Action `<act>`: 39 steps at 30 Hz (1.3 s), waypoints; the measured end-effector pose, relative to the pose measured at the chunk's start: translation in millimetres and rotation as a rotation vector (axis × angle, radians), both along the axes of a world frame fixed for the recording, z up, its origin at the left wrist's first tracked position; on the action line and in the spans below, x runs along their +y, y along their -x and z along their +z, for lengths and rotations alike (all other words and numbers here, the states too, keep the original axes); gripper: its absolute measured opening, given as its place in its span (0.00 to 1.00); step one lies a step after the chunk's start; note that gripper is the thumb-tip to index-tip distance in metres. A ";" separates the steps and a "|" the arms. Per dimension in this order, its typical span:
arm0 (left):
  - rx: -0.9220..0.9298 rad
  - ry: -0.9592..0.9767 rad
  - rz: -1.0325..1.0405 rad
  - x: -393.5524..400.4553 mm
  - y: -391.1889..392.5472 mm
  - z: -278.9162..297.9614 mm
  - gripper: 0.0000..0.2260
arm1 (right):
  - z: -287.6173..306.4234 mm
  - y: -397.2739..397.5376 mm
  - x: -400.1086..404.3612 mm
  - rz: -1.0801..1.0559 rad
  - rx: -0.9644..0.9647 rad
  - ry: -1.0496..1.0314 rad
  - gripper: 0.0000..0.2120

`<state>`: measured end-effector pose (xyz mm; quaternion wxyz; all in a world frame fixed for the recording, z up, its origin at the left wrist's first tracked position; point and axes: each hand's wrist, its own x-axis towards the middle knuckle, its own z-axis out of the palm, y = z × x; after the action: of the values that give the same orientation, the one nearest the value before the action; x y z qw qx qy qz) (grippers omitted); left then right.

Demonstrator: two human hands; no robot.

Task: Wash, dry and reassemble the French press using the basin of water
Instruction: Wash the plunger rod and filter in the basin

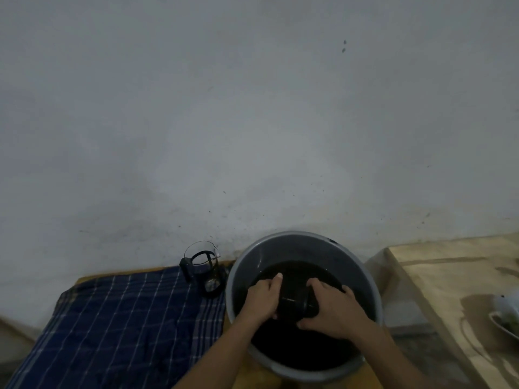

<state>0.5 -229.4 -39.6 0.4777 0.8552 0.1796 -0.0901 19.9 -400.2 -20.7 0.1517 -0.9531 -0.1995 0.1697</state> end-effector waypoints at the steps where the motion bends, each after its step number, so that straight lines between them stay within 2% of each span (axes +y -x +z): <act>1: 0.021 0.001 0.023 4.8 -1.6 -1.3 0.20 | -3.0 -3.5 -3.5 0.011 0.023 0.003 0.37; 3: 0.089 0.040 0.080 12.6 -7.1 -6.5 0.20 | -9.3 -10.0 -9.6 0.010 0.108 0.005 0.35; 7: 0.340 0.159 0.133 10.0 -13.4 -11.7 0.21 | -22.4 -17.3 -11.1 -0.037 0.285 0.072 0.40; 10: 0.426 0.154 0.046 3.2 -12.8 -19.1 0.22 | -30.6 -19.4 -4.2 -0.063 0.398 0.065 0.44; 12: 0.418 0.053 -0.049 -0.1 -13.6 -21.1 0.20 | -32.7 -21.9 1.0 -0.075 0.432 0.069 0.45; 15: 0.387 -0.249 -0.165 -2.6 -16.6 -23.4 0.16 | -37.2 -24.4 6.2 -0.092 0.330 0.118 0.33; 18: 0.391 -0.366 -0.191 -4.1 -15.7 -27.2 0.14 | -39.4 -24.0 10.0 -0.098 0.256 0.191 0.26; 22: 0.387 -0.367 -0.226 -7.5 -14.2 -31.9 0.16 | -43.4 -25.2 10.8 -0.103 0.159 0.205 0.29; 25: 0.370 -0.333 -0.313 -8.7 -16.9 -33.2 0.22 | -47.2 -25.4 9.3 -0.123 0.199 0.230 0.29; 28: 0.354 -0.405 -0.252 -5.3 -20.3 -35.5 0.15 | -46.7 -24.5 11.2 -0.121 0.180 0.194 0.29; 32: 0.382 -0.449 -0.197 -7.4 -15.8 -33.5 0.18 | -48.0 -25.7 10.5 -0.099 0.129 0.166 0.31; 36: 0.358 -0.337 -0.241 -5.3 -18.6 -36.6 0.18 | -46.5 -27.9 8.0 -0.124 0.200 0.188 0.29; 39: 0.349 -0.432 -0.229 -7.0 -17.8 -37.1 0.15 | -46.6 -27.1 9.5 -0.091 0.164 0.176 0.34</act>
<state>18.3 -236.4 -76.7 0.2332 0.9235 0.1762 -0.2485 47.0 -390.7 -67.3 0.0908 -0.9536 -0.1275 0.2571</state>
